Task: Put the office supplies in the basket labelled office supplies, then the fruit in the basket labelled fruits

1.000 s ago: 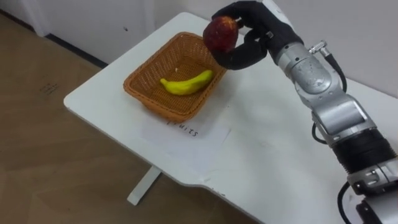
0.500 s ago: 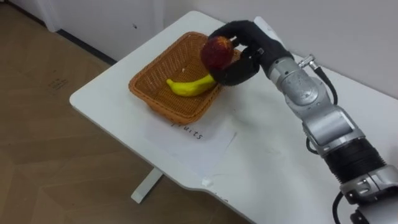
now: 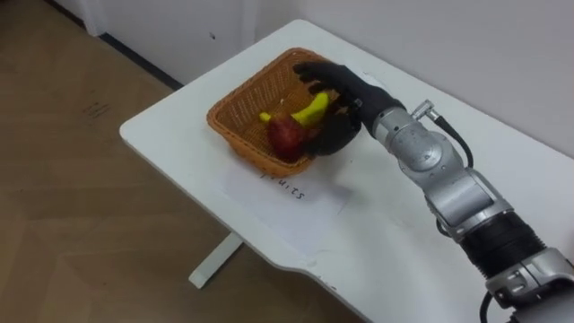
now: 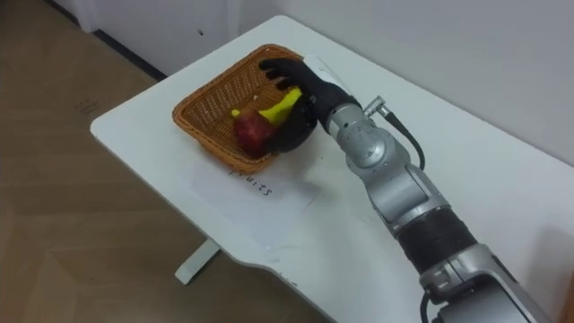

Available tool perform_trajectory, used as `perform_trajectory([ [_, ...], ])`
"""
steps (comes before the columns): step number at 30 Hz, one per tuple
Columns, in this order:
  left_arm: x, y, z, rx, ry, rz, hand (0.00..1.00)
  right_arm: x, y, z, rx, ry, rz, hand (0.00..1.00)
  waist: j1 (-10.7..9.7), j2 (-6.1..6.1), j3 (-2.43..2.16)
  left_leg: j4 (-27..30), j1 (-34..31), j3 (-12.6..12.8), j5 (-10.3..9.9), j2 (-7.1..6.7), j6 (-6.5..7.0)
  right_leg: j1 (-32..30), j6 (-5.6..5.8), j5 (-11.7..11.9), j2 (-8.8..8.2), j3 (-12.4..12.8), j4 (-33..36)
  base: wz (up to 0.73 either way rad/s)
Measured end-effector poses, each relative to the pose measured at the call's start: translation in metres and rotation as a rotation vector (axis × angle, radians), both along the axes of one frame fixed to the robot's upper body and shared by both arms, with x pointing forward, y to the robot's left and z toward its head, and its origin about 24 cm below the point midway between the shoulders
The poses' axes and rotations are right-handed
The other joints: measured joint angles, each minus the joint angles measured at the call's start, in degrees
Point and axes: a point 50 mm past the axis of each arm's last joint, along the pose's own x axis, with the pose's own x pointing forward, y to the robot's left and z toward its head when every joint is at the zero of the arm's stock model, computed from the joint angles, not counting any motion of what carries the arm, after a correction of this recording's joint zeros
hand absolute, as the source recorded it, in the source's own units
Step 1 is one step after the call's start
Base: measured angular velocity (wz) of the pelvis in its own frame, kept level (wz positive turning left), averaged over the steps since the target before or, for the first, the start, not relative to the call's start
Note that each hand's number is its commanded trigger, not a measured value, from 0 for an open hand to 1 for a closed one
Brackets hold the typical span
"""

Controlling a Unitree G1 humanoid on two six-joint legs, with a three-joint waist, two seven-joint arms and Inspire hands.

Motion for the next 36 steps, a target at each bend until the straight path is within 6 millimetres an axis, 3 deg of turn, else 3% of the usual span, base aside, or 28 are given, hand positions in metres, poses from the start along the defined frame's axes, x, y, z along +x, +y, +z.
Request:
perform_trajectory([
  [18,0.000,0.001,0.000,0.003,0.002,-0.008,0.00,0.000,0.000,0.000,0.000,-0.001,-0.001,0.00,-1.1,0.33,-0.14,0.0,0.0,0.2,0.0,0.01,0.00,0.1,0.00,0.0,-0.02,0.0,0.0,0.00],
  [26,0.002,0.002,0.001,0.006,-0.009,-0.015,0.00,0.002,-0.008,0.004,0.050,-0.004,-0.025,0.00,-2.0,-0.07,-0.43,0.0,-0.1,0.2,0.0,0.01,0.00,-0.1,0.00,0.0,-0.02,0.2,0.0,0.00],
  [33,0.001,-0.001,0.000,0.034,-0.028,-0.001,0.00,0.007,-0.022,0.025,0.215,-0.052,-0.100,0.00,-3.3,0.41,-0.59,0.0,0.0,1.1,0.0,0.05,0.02,-0.2,0.00,0.0,-0.04,3.0,0.0,-0.03],
  [36,0.003,-0.001,0.001,0.033,-0.033,0.002,0.00,0.004,-0.029,0.040,0.273,-0.120,-0.122,0.00,-5.4,0.96,-0.76,0.0,0.0,1.4,0.0,0.10,0.04,-0.3,0.00,0.0,-0.05,3.1,0.0,-0.02],
])
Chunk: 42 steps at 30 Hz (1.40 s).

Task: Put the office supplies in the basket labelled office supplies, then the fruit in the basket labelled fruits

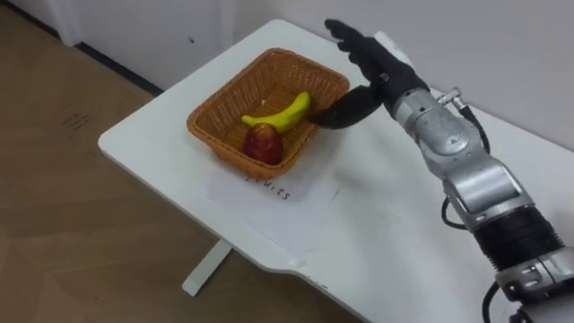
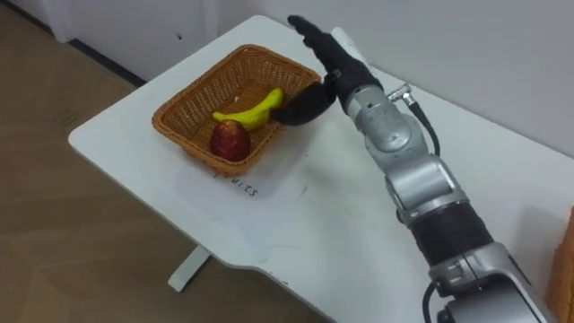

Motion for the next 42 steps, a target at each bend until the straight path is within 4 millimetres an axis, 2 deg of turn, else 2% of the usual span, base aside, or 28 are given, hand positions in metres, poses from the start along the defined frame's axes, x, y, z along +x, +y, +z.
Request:
perform_trajectory([
  [2,0.000,0.000,0.000,0.001,-0.003,0.003,0.00,-0.005,-0.006,0.009,0.036,-0.054,-0.015,0.00,-1.5,0.50,-0.16,0.0,0.1,0.1,0.0,-0.03,0.01,0.0,-0.01,0.0,0.00,0.1,0.0,0.02],
  [5,-0.001,0.004,0.001,0.018,-0.021,0.033,0.00,-0.014,-0.019,0.018,0.085,-0.120,-0.061,0.00,-3.2,1.07,-0.66,-0.1,0.5,0.7,0.0,0.13,0.03,0.2,0.00,0.0,0.02,0.3,0.0,-0.12],
  [6,0.000,0.004,0.001,0.029,-0.028,0.042,0.00,-0.015,-0.024,0.021,0.111,-0.135,-0.080,0.00,-4.1,1.20,-0.76,-0.2,0.6,1.4,0.0,0.34,0.03,0.1,0.00,0.0,0.01,0.4,0.0,-0.22],
  [7,0.000,0.003,0.001,0.032,-0.033,0.051,0.00,-0.016,-0.027,0.022,0.123,-0.141,-0.095,0.00,-4.2,1.31,-0.78,-0.3,0.9,1.9,0.0,0.46,0.03,0.1,-0.01,0.0,0.01,0.4,0.0,-0.34],
  [9,0.001,0.003,0.001,0.039,-0.048,0.065,0.00,-0.020,-0.042,0.025,0.194,-0.164,-0.165,0.00,-5.6,1.32,-0.85,-0.5,1.3,2.9,0.0,0.78,0.03,0.1,-0.01,0.0,0.01,0.3,0.1,-0.26],
  [13,0.003,0.002,0.001,0.050,-0.069,0.063,0.00,-0.023,-0.060,0.039,0.310,-0.232,-0.251,0.00,-9.2,1.27,-0.83,-0.9,1.4,3.8,0.0,0.98,0.02,-0.1,-0.01,0.0,0.01,0.6,0.1,-0.11],
  [18,0.004,0.003,0.002,0.068,-0.085,0.065,0.00,-0.038,-0.081,0.053,0.351,-0.336,-0.324,0.00,-11.2,1.06,-0.83,-1.3,1.6,6.5,0.0,1.69,0.01,-1.0,-0.25,0.2,0.21,2.6,0.1,-0.23],
  [26,-0.001,0.000,0.001,0.066,-0.077,0.077,0.00,-0.051,-0.115,0.049,0.483,-0.352,-0.483,0.00,-14.9,1.02,-0.71,-2.2,3.2,8.0,-0.1,1.84,0.08,-1.0,-0.40,0.3,0.18,4.3,0.1,-0.14],
  [31,-0.003,-0.002,0.001,0.086,-0.080,0.099,0.00,-0.062,-0.144,0.052,0.667,-0.390,-0.608,0.00,-16.4,0.80,-0.59,-2.3,2.8,10.0,-0.1,2.36,0.06,-2.7,-0.70,0.5,0.48,6.3,0.1,-0.17],
  [36,-0.003,-0.004,0.000,0.092,-0.100,0.119,0.00,-0.065,-0.158,0.044,0.742,-0.377,-0.694,0.00,-18.7,1.06,-0.46,-2.5,2.9,11.1,-0.2,2.84,-0.10,-3.1,-0.99,0.7,0.84,7.2,0.0,-0.14],
  [42,0.003,-0.004,0.002,0.102,-0.136,0.132,0.00,-0.076,-0.186,0.030,0.890,-0.349,-0.852,0.00,-21.2,1.38,-0.77,-3.1,2.7,12.6,-0.2,3.34,-0.17,-4.4,-1.26,0.8,1.17,8.1,0.1,-0.14],
])
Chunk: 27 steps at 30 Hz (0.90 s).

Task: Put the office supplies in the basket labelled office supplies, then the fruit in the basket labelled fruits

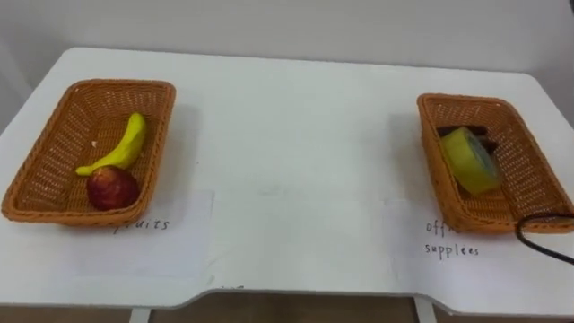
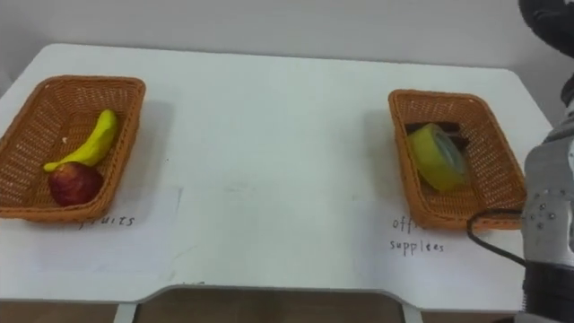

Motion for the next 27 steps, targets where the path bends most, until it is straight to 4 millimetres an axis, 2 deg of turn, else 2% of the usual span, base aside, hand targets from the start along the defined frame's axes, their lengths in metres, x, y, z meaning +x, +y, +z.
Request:
perform_trajectory([
  [6,0.003,0.006,0.004,0.019,-0.023,-0.005,0.00,-0.019,-0.024,-0.008,0.135,-0.010,-0.118,0.00,-2.3,-0.94,0.09,-0.2,0.0,0.5,-0.1,0.21,-0.14,-0.4,-0.12,0.1,0.17,0.1,0.0,-0.06],
  [9,0.005,0.010,0.006,0.026,-0.041,0.004,0.00,-0.023,-0.033,-0.014,0.174,0.014,-0.176,0.00,-3.1,-1.41,0.00,-0.2,-0.3,1.5,-0.1,0.42,-0.18,-1.2,-0.22,0.1,0.34,1.3,0.1,-0.14],
  [14,0.012,0.012,0.007,0.032,-0.057,-0.001,0.00,-0.033,-0.042,-0.022,0.221,0.036,-0.244,0.00,-3.5,-1.27,-0.01,-0.3,-0.4,2.0,-0.1,0.55,-0.18,-1.7,-0.28,0.3,0.41,1.7,0.1,-0.06],
  [17,0.017,0.012,0.008,0.028,-0.080,0.015,0.00,-0.044,-0.046,-0.034,0.226,0.088,-0.284,0.00,-3.7,-1.27,-0.04,-0.4,-0.4,2.0,-0.2,0.70,-0.27,-1.7,-0.36,0.4,0.59,1.6,0.0,0.00],
  [20,0.018,0.012,0.008,0.021,-0.093,0.051,0.00,-0.057,-0.053,-0.048,0.290,0.129,-0.342,0.00,-4.2,-0.94,-0.09,-0.6,-0.4,2.0,-0.2,0.71,-0.29,-1.8,-0.37,0.4,0.61,1.6,0.0,0.00],
  [23,0.017,0.012,0.008,0.013,-0.105,0.095,0.00,-0.076,-0.070,-0.063,0.397,0.151,-0.456,0.00,-4.9,-0.67,-0.24,-1.3,0.2,2.0,-0.2,0.68,-0.30,-1.5,-0.36,0.4,0.64,1.7,-0.1,-0.03],
  [25,0.017,0.010,0.007,0.009,-0.108,0.106,0.00,-0.090,-0.079,-0.075,0.437,0.184,-0.556,0.00,-4.9,-0.31,-0.39,-2.0,1.0,3.2,-0.2,0.86,-0.31,-1.4,-0.36,0.4,0.76,2.3,-0.1,-0.23],
  [27,0.017,0.009,0.007,0.004,-0.110,0.118,0.00,-0.100,-0.082,-0.083,0.450,0.214,-0.610,0.00,-5.2,-0.37,-0.26,-2.3,1.4,3.4,-0.2,0.85,-0.32,-1.4,-0.36,0.4,0.81,2.8,-0.1,-0.16],
])
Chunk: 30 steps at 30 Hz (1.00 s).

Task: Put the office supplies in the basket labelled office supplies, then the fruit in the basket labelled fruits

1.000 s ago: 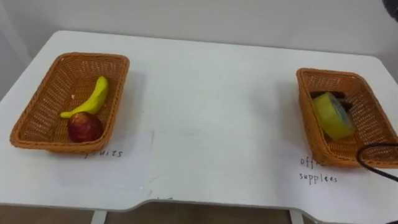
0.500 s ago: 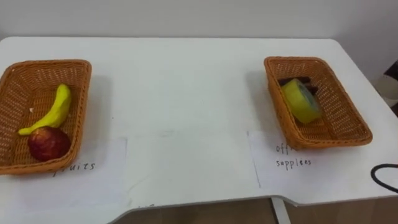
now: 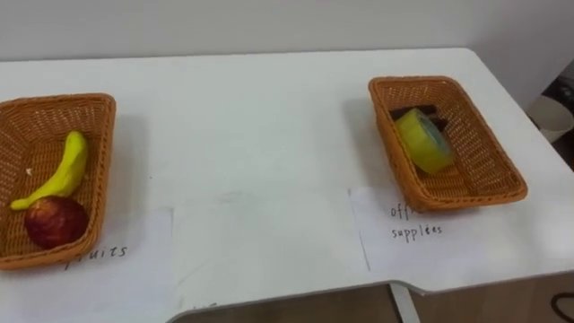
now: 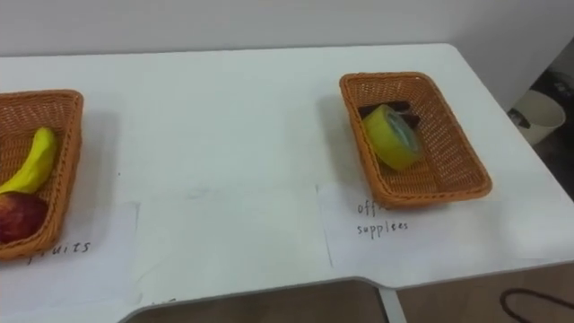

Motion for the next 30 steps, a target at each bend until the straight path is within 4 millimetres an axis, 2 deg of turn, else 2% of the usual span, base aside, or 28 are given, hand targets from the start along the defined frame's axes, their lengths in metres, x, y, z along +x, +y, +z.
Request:
perform_trajectory([
  [3,0.007,0.001,0.001,0.006,-0.025,-0.006,0.00,-0.019,-0.007,-0.014,0.040,0.062,-0.076,0.00,-1.2,-0.06,0.05,-0.2,0.1,0.1,0.0,-0.01,-0.05,-0.2,0.01,0.0,0.03,0.3,0.0,-0.03],
  [9,0.014,0.001,0.002,0.003,-0.050,-0.009,0.00,-0.066,-0.014,-0.059,0.158,0.245,-0.246,0.00,-1.0,-0.10,0.29,-0.2,0.1,1.3,-0.2,0.38,-0.29,-0.5,-0.02,0.0,0.27,0.9,0.1,-0.10],
  [13,0.016,0.000,0.002,-0.003,-0.058,-0.016,0.00,-0.098,-0.006,-0.093,0.252,0.371,-0.307,0.00,-1.1,0.54,0.10,-0.4,-0.1,1.3,-0.2,0.37,-0.30,-0.9,-0.02,0.0,0.36,1.3,0.1,-0.02],
  [18,0.014,-0.001,0.002,-0.007,-0.059,-0.009,0.00,-0.126,0.013,-0.129,0.366,0.468,-0.321,0.00,-1.2,0.79,0.15,-0.8,0.3,1.4,-0.2,0.33,-0.30,-0.6,-0.02,0.0,0.36,1.5,0.1,0.00],
  [23,0.015,-0.005,0.001,-0.017,-0.059,-0.018,0.00,-0.130,0.045,-0.158,0.457,0.519,-0.227,0.00,-0.7,1.25,0.23,-0.8,0.3,1.6,-0.2,0.37,-0.34,-0.8,-0.02,0.0,0.44,1.9,0.1,-0.02],
  [26,0.017,-0.007,-0.001,-0.023,-0.061,-0.018,0.00,-0.135,0.065,-0.174,0.505,0.569,-0.166,0.00,0.7,1.91,0.40,-0.7,0.9,2.0,-0.2,0.40,-0.34,-0.6,-0.03,0.0,0.44,1.9,0.2,-0.06],
  [30,0.016,-0.012,-0.003,-0.033,-0.070,-0.026,0.00,-0.129,0.090,-0.188,0.527,0.613,-0.028,0.00,2.0,2.77,0.57,-0.8,1.2,1.9,-0.2,0.35,-0.34,-0.1,-0.03,0.0,0.38,1.7,0.0,0.01],
])
